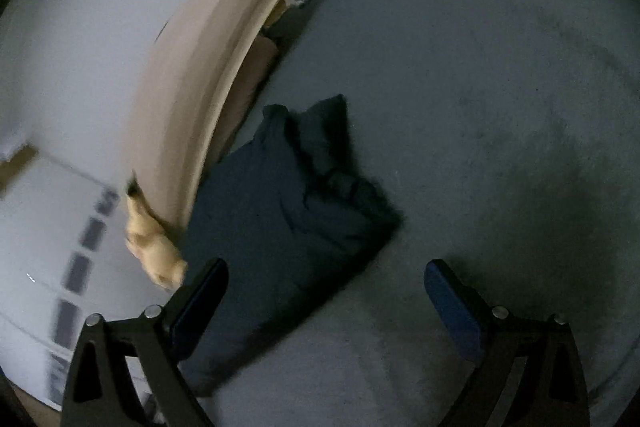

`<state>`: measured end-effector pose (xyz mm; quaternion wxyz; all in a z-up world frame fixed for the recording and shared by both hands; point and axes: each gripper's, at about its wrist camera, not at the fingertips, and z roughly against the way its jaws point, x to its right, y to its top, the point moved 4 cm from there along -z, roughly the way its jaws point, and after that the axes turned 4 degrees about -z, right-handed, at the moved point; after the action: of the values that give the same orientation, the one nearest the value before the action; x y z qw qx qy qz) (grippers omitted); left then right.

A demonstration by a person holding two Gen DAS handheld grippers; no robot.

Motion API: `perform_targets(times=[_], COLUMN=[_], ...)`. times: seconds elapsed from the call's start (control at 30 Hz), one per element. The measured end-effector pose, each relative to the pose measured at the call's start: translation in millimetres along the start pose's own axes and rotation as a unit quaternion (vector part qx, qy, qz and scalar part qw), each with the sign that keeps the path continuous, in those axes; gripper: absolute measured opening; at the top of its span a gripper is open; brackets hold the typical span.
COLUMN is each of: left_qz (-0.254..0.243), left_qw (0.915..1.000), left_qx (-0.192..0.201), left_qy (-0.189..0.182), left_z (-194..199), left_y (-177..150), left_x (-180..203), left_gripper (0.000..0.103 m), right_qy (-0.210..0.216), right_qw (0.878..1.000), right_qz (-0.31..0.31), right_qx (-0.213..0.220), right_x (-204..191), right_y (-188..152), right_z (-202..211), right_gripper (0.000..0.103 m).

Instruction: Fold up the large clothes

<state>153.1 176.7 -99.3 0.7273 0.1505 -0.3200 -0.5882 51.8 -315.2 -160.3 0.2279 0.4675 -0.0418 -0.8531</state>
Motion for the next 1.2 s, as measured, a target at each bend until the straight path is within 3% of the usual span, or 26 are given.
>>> perform_targets(times=[0.1, 0.17, 0.3, 0.33, 0.37, 0.43, 0.47, 0.53, 0.63, 0.7, 0.83, 0.9, 1.0, 1.1, 1.2], left_qz=[0.02, 0.036, 0.044, 0.043, 0.041, 0.038, 0.031, 0.003, -0.013, -0.001, 0.038, 0.041, 0.039, 0.037, 0.022], left_qw=[0.9991, 0.9977, 0.997, 0.9969, 0.997, 0.9962, 0.9961, 0.9967, 0.9969, 0.9968, 0.9962, 0.9978, 0.9987, 0.9965, 0.9923], left_qx=[-0.028, -0.05, -0.052, -0.054, -0.058, -0.077, -0.082, -0.08, -0.076, -0.079, -0.074, -0.044, -0.02, -0.051, -0.086], left_qy=[-0.024, -0.029, -0.037, -0.037, -0.031, -0.015, -0.009, 0.01, 0.018, 0.012, -0.025, -0.026, -0.025, -0.054, -0.086], left_z=[-18, -29, -35, -36, -39, -50, -56, -57, -57, -54, -35, -21, -18, -38, -68], left_y=[-2, -5, -4, -3, -3, -2, -2, 0, -2, -4, 7, 20, 40, 57, 67], left_x=[2, 0, 1, 1, 1, -3, -3, 4, 8, 5, -10, -18, -24, -23, -16], left_gripper=[0.075, 0.075, 0.075, 0.075, 0.074, 0.065, 0.057, 0.043, 0.04, 0.044, 0.056, 0.068, 0.078, 0.078, 0.078], right_qy=[0.022, 0.014, 0.005, 0.005, -0.006, -0.022, -0.026, -0.045, -0.068, -0.072, -0.041, -0.033, -0.03, -0.023, -0.019], right_qw=[0.999, 0.999, 0.998, 0.999, 0.999, 0.999, 0.998, 0.995, 0.99, 0.992, 0.996, 0.995, 0.995, 0.994, 0.991], right_qz=[-0.02, -0.037, -0.041, -0.026, -0.008, 0.01, 0.03, 0.089, 0.124, 0.094, 0.073, 0.093, 0.099, 0.105, 0.115], right_qx=[-0.022, -0.036, -0.043, -0.038, -0.037, -0.047, -0.044, -0.023, -0.015, -0.04, -0.021, -0.006, 0.004, -0.009, -0.06], right_x=[-3, -1, -1, -6, -9, -11, -14, -31, -36, -21, -19, -22, -22, -25, -29], right_y=[2, 1, 1, 3, 6, 12, 12, 8, 5, 7, 18, 25, 43, 63, 76], right_z=[-15, -29, -46, -48, -52, -62, -61, -51, -51, -62, -43, -27, -12, -18, -45], right_gripper=[0.1, 0.1, 0.099, 0.088, 0.066, 0.035, 0.026, 0.019, 0.019, 0.03, 0.085, 0.086, 0.086, 0.086, 0.086])
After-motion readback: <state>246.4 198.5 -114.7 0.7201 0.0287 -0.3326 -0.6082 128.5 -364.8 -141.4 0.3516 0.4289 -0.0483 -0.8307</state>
